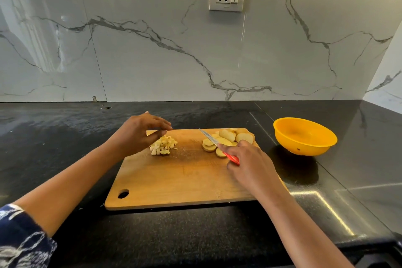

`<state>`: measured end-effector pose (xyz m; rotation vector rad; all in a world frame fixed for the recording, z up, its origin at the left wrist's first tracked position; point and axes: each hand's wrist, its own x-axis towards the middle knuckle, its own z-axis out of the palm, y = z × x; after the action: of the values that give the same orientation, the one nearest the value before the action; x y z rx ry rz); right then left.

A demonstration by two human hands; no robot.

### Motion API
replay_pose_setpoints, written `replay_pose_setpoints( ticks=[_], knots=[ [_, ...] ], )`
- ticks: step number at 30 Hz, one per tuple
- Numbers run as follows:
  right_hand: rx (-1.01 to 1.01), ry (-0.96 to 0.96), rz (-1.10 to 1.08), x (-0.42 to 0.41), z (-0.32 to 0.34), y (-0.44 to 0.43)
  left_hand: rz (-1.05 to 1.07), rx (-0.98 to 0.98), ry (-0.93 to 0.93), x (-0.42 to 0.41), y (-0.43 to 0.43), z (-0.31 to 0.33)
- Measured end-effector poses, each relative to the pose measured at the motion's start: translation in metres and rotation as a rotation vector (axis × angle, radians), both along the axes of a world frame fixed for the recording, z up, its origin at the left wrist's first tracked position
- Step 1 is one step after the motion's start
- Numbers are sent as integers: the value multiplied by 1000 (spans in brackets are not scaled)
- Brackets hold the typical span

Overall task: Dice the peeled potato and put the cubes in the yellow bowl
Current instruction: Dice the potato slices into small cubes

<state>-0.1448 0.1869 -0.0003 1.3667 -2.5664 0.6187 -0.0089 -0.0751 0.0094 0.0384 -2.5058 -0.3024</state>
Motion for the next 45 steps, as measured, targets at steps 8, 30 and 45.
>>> replay_pose_setpoints(
  ticks=[8, 30, 45],
  knots=[
    [21, -2, 0, -1, -1, 0, -61, -411, -384, 17, -22, -11],
    [-111, -61, -117, -12, 1, 12, 145, -104, -484, -76, 57, 10],
    [-120, -82, -46, -4, 3, 13, -90, 103, -466, -30, 56, 11]
  ],
)
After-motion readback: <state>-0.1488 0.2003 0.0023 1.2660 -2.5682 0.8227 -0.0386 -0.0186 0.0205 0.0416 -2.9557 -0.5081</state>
